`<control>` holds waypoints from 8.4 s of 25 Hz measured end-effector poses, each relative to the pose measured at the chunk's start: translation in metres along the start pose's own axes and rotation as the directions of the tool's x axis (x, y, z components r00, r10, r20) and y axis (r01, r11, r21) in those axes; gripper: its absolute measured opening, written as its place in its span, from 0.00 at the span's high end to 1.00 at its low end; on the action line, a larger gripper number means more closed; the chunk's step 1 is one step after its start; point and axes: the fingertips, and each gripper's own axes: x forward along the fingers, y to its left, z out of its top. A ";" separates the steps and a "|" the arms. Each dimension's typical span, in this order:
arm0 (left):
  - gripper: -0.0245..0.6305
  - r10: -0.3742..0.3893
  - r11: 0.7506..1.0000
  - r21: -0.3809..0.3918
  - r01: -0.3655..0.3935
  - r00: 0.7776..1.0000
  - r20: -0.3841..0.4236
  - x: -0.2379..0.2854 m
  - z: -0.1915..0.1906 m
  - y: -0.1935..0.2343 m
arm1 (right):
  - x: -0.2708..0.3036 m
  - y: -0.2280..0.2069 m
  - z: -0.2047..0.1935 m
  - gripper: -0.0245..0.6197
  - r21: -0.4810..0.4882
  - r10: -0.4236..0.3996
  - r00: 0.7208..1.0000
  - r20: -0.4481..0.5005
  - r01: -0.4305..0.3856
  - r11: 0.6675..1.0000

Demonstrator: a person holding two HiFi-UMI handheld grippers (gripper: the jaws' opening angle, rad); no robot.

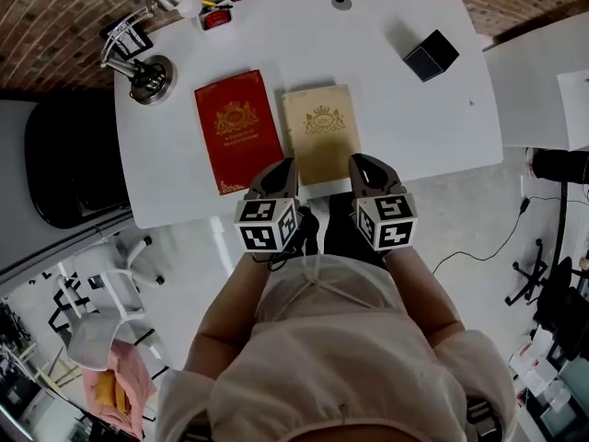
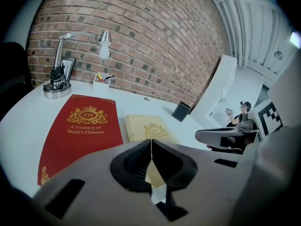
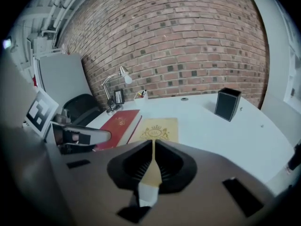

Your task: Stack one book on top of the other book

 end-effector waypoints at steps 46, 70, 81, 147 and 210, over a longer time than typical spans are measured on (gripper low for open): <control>0.53 0.109 0.986 -0.105 -0.132 0.973 -0.204 0.075 -0.025 -0.002 | 0.072 -0.043 -0.039 0.70 0.179 0.233 0.938 -0.255 -0.191 0.965; 0.53 0.115 0.959 -0.226 -0.172 0.963 -0.245 0.091 -0.032 -0.001 | 0.070 -0.055 -0.039 0.69 0.154 0.209 0.938 -0.275 -0.171 0.973; 0.54 0.117 0.937 -0.300 -0.182 0.968 -0.223 0.091 -0.023 -0.012 | 0.061 -0.067 -0.021 0.70 0.070 0.195 0.953 -0.232 -0.184 0.980; 0.61 0.196 0.943 -0.265 -0.204 0.979 -0.057 -0.058 0.029 0.172 | 0.120 0.153 0.024 0.70 0.160 0.205 0.969 -0.139 -0.182 0.970; 0.93 0.023 0.986 0.122 -0.118 0.805 0.593 -0.225 0.208 0.112 | -0.032 0.190 0.193 0.92 -0.255 0.074 0.866 0.495 0.064 0.965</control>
